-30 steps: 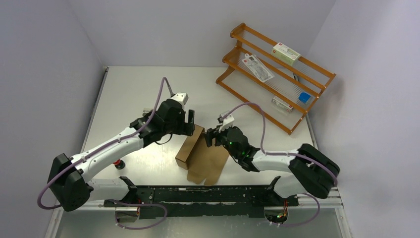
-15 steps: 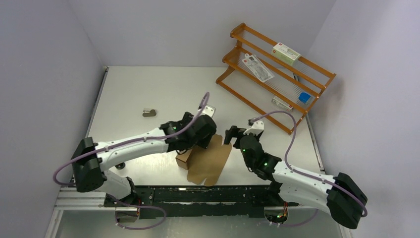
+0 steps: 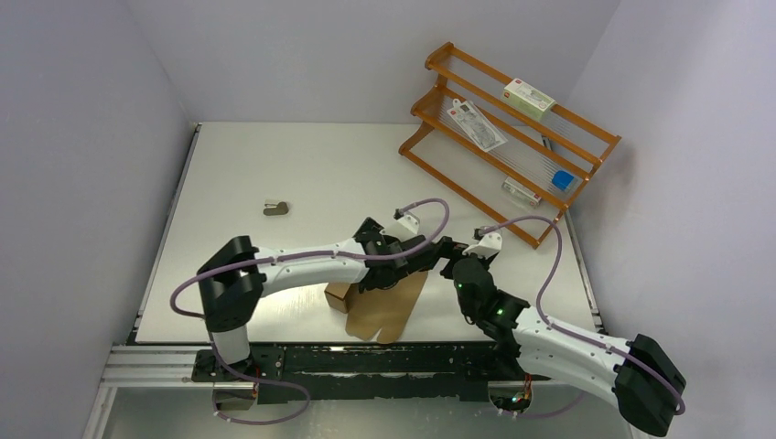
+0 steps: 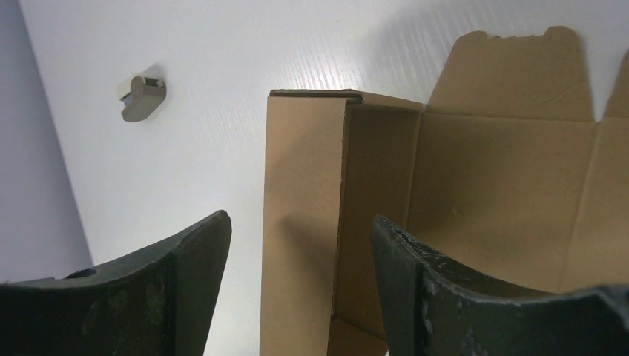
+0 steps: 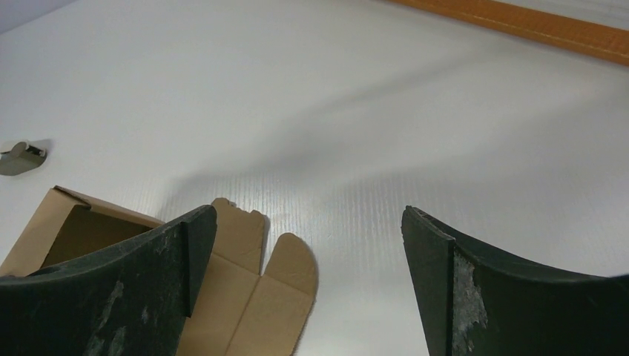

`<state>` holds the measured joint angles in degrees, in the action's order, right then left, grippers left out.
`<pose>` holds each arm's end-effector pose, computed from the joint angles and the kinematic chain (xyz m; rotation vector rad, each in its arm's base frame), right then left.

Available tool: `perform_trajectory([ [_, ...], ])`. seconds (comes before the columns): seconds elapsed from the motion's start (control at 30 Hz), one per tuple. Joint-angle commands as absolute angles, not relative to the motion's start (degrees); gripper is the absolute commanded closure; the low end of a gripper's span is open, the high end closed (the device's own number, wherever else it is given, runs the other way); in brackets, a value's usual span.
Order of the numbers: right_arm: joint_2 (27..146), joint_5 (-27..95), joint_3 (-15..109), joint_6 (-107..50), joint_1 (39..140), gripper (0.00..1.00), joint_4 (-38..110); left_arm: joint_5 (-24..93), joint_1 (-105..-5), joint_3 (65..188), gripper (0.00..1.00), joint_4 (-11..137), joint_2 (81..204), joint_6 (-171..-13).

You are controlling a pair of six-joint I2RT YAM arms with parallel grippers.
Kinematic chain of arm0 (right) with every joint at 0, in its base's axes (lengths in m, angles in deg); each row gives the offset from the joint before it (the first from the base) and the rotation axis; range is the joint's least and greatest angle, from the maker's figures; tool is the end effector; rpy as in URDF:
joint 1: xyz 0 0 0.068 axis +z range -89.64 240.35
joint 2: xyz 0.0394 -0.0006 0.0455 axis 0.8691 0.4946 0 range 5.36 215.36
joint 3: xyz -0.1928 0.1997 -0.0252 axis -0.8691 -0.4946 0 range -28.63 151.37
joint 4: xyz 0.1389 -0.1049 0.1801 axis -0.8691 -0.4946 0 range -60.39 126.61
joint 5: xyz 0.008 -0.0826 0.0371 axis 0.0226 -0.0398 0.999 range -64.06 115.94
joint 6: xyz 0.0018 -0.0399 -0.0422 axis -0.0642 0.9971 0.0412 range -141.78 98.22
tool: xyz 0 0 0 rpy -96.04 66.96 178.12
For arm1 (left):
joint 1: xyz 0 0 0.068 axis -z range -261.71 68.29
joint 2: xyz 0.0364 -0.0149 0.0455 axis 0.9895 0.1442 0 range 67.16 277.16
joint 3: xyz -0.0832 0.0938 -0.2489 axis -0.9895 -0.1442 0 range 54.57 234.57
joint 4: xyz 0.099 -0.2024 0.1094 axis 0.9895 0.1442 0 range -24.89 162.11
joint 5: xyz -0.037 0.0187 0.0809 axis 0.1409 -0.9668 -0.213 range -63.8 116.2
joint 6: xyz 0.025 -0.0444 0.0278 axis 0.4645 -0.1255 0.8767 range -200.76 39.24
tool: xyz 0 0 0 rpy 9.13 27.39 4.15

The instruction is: Fold the paper box

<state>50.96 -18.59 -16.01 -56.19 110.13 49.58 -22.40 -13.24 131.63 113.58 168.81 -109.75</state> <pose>0.1234 0.1009 0.1943 0.2641 1.8078 0.2906 0.1541 -0.3059 0.2385 0.6273 2.2040 0.4252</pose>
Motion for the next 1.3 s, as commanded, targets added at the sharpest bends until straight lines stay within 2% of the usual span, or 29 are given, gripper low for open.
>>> perform_trajectory([
  [0.0, 51.5, -20.6, -16.7, -57.6, 109.7, 0.0, 50.7, -29.2, -12.4, 135.2, 0.29, 118.5, 172.3, -111.2],
  [0.1, 51.3, -20.4, -16.8, -57.6, 109.5, 0.0, 50.9, -30.8, -12.4, 136.2, 0.37, 120.4, 174.2, -111.8],
  [0.2, 50.4, -20.4, -17.1, -57.5, 109.3, 0.0, 50.9, -32.0, -12.2, 137.1, 0.5, 121.9, 176.0, -112.7],
  [0.3, 49.7, -20.2, -17.5, -57.3, 109.2, 0.0, 51.2, -33.3, -11.8, 138.1, 0.59, 123.5, 176.9, -113.8],
  [0.67, 49.4, -17.3, -16.0, -55.3, 109.1, 0.01, 50.4, -32.9, -14.4, 131.7, 0.9, 119.1, 169.4, -112.4],
  [0.77, 48.7, -14.5, -14.1, -54.1, 109.1, 0.01, 48.3, -29.3, -16.8, 128.0, 0.94, 114.8, 165.1, -111.0],
  [1.0, 48.5, -4.6, -0.6, -53.3, 109.1, 0.0, 33.4, -17.4, -23.5, 118.4, 0.95, 104.4, 157.0, -110.7],
  [1.27, 59.2, 7.6, 13.5, -53.3, 109.1, 0.0, 22.2, -0.1, -34.8, 104.8, 0.95, 88.7, 149.3, -116.0],
])
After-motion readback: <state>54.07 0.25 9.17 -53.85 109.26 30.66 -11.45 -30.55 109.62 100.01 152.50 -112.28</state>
